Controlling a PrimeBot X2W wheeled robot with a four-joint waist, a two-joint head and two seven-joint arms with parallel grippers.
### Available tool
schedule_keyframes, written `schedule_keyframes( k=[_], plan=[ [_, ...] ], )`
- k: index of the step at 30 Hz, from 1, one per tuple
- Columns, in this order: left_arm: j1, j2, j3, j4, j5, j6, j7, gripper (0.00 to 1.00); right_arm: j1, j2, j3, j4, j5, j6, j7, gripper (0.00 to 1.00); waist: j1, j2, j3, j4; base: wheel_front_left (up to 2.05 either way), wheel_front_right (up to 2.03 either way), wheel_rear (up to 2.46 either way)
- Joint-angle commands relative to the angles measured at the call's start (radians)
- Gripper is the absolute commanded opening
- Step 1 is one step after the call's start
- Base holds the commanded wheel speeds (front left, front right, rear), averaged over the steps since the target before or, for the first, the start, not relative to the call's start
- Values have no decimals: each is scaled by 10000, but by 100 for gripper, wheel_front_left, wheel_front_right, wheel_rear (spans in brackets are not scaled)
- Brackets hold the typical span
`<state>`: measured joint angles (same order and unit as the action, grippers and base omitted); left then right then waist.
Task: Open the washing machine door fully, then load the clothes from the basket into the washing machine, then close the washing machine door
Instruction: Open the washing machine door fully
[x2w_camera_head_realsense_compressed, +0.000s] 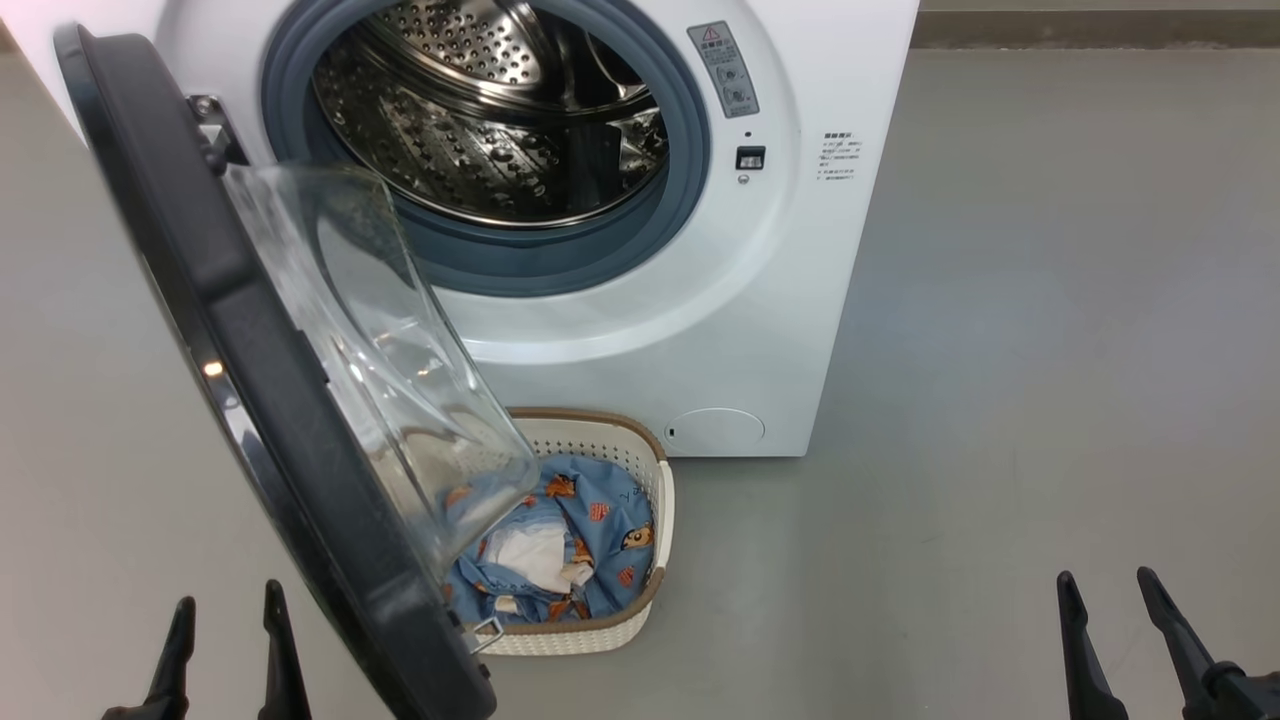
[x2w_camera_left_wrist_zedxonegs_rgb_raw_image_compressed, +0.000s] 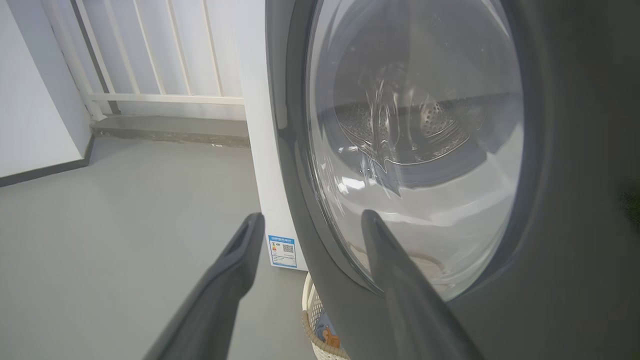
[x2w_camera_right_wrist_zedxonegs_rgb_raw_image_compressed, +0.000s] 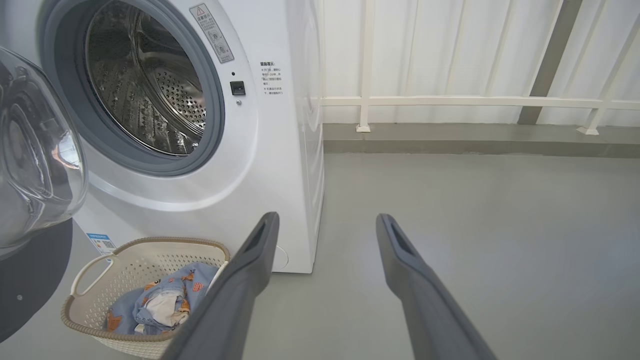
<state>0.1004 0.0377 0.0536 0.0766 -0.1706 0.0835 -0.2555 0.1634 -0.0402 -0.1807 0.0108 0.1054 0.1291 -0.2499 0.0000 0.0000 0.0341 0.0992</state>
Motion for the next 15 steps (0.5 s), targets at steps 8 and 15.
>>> schedule_keyframes(
  k=[8,15],
  plan=[
    [-225,125,231,-187,2,-100,-63,0,-198,-103,194,-223,-54,16,-118,100,0,0,74,43,0,0,0],
    [-354,125,459,-232,-380,100,-63,0,-216,-102,164,-335,-31,16,-118,100,0,0,142,59,0,0,0]
  ],
)
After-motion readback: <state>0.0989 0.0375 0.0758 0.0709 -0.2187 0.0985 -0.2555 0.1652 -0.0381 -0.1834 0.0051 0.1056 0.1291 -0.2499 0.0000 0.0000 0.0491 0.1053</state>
